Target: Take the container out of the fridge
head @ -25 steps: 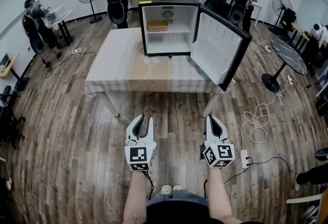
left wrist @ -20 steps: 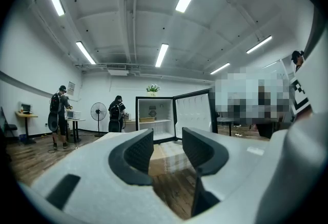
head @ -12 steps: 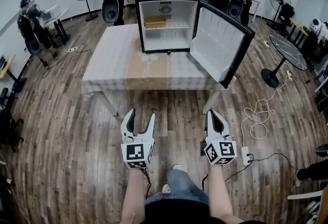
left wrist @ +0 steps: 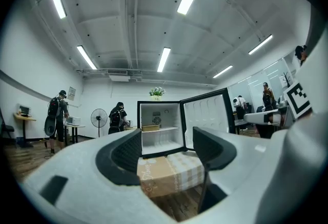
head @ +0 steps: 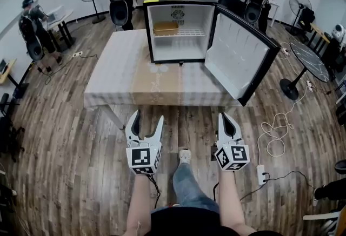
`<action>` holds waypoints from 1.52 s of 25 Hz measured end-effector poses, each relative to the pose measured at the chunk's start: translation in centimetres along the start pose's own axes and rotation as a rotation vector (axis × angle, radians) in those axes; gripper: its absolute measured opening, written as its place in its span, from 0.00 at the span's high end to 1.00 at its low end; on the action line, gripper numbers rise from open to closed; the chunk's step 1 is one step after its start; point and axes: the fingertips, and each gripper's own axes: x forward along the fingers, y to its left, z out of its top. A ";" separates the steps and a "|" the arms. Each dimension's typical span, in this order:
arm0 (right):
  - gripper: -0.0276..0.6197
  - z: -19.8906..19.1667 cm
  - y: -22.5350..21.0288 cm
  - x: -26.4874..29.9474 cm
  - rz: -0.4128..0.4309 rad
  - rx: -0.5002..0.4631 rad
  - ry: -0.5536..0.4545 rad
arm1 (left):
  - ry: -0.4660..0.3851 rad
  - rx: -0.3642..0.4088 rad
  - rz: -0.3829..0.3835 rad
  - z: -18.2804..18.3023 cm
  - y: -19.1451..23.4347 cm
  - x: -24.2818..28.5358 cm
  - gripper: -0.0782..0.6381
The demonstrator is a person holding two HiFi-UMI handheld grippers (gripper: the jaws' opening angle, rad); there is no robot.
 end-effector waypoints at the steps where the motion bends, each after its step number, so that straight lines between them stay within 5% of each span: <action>1: 0.94 -0.4 -0.5 1.5 0.004 0.001 0.001 | 0.000 0.002 0.001 -0.3 0.3 1.4 0.46; 9: 0.94 -3.7 -5.2 17.1 0.053 0.013 0.033 | 0.028 0.011 0.018 -3.4 3.8 16.8 0.46; 18: 0.94 -3.2 -7.9 36.1 0.170 0.044 0.060 | 0.064 0.019 0.030 -2.0 8.0 35.4 0.46; 25: 0.94 -4.2 -8.8 43.6 0.224 0.073 0.072 | 0.085 0.071 0.024 -1.7 9.7 43.6 0.47; 38: 0.94 -3.1 -8.2 50.8 0.250 0.016 0.079 | 0.265 0.290 -0.221 -4.6 11.7 55.4 0.49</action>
